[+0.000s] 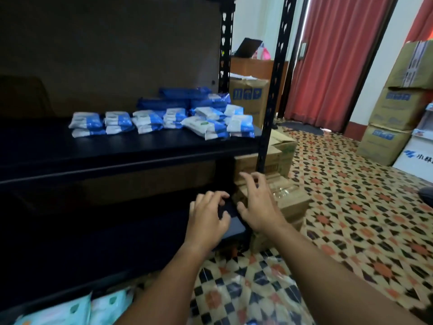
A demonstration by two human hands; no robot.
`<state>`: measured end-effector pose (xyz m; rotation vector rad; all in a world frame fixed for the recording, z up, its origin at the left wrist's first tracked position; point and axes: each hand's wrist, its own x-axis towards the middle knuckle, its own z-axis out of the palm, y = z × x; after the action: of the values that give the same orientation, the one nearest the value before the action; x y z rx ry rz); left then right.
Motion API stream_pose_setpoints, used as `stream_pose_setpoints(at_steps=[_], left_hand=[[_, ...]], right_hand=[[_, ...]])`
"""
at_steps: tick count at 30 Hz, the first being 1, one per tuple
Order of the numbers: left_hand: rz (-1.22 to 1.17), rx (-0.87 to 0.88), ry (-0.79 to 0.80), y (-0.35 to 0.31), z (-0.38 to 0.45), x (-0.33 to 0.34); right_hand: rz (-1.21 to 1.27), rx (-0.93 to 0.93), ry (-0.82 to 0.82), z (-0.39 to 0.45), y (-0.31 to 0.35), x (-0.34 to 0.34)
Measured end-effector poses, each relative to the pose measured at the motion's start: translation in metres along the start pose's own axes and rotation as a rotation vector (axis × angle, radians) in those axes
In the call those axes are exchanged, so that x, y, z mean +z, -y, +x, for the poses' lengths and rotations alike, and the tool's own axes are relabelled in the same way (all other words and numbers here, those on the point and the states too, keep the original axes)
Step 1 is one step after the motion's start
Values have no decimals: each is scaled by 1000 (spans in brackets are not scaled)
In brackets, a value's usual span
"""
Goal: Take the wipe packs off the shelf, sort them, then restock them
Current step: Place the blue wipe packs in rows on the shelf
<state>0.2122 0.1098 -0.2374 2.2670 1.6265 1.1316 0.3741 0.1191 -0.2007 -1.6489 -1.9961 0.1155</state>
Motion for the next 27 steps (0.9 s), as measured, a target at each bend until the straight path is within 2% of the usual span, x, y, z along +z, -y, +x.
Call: stream_pose_setpoints(at_steps=[2,7,13,16,22,27], left_hand=[[26,-97,120,9,-30,24],[89,-296,432,32,-115,89],[152,-513,855,54,-197,151],[186,-546,988,59,-219,170],[221,-530,1058,72,-228,196],[225,-502,1084,78,-219,206]], right_hand=[[27,29,75,-27,-14,30],[-1,96,395,-101,-54,109],[-23,326,704,-175,-98,180],[-63,462,743,-205,-113,203],[-72,613,871,-229,-119,228],[142,727,691,-230,-118,231]])
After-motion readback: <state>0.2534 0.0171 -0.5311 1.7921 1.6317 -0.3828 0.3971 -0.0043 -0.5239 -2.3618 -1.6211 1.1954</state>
